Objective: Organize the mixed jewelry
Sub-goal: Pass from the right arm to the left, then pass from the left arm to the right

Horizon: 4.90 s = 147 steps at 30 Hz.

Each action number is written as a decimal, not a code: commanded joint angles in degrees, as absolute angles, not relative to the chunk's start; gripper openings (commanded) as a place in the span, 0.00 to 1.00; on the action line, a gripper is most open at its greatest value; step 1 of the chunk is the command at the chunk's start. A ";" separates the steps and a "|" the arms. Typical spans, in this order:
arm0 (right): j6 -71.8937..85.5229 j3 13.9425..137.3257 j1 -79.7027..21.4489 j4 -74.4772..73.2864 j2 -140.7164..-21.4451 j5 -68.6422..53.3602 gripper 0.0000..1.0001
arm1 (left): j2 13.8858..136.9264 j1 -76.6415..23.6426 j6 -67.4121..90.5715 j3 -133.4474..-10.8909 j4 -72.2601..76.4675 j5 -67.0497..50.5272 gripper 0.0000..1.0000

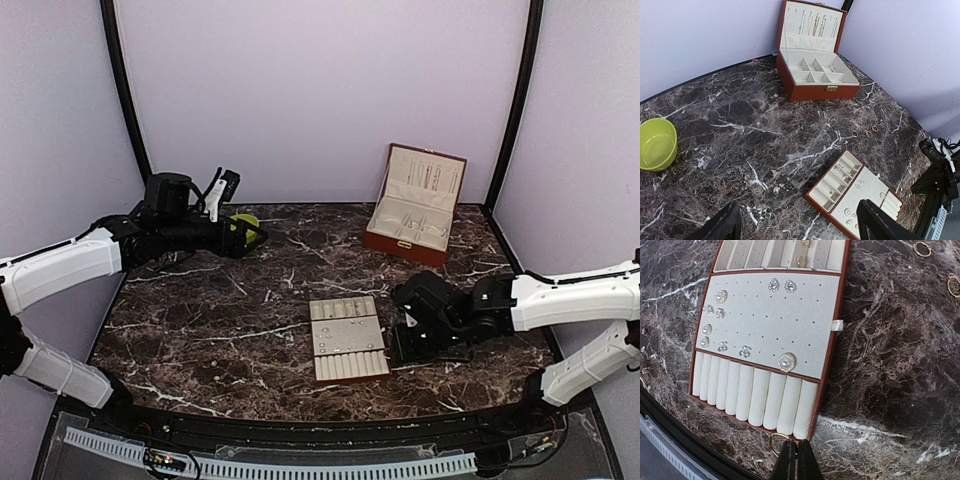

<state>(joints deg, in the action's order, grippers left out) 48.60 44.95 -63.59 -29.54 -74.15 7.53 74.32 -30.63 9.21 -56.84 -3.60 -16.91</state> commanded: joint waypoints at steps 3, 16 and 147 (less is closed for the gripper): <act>51.77 49.39 -65.56 -34.87 -77.60 12.50 0.01 | 72.38 -30.34 8.57 -56.43 -5.10 -17.07 0.82; 53.25 54.54 -68.05 -34.57 -84.65 17.51 0.02 | 73.07 -31.46 13.04 -53.58 1.47 -24.86 0.82; 46.82 35.42 -49.92 36.04 -70.84 -29.27 0.13 | 89.82 -50.17 29.13 -50.89 38.88 -48.60 0.00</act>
<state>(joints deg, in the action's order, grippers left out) 46.63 34.39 -50.46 33.08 -70.83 -28.60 92.12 -50.11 28.97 -51.59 36.77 -47.77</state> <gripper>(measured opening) 0.147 0.010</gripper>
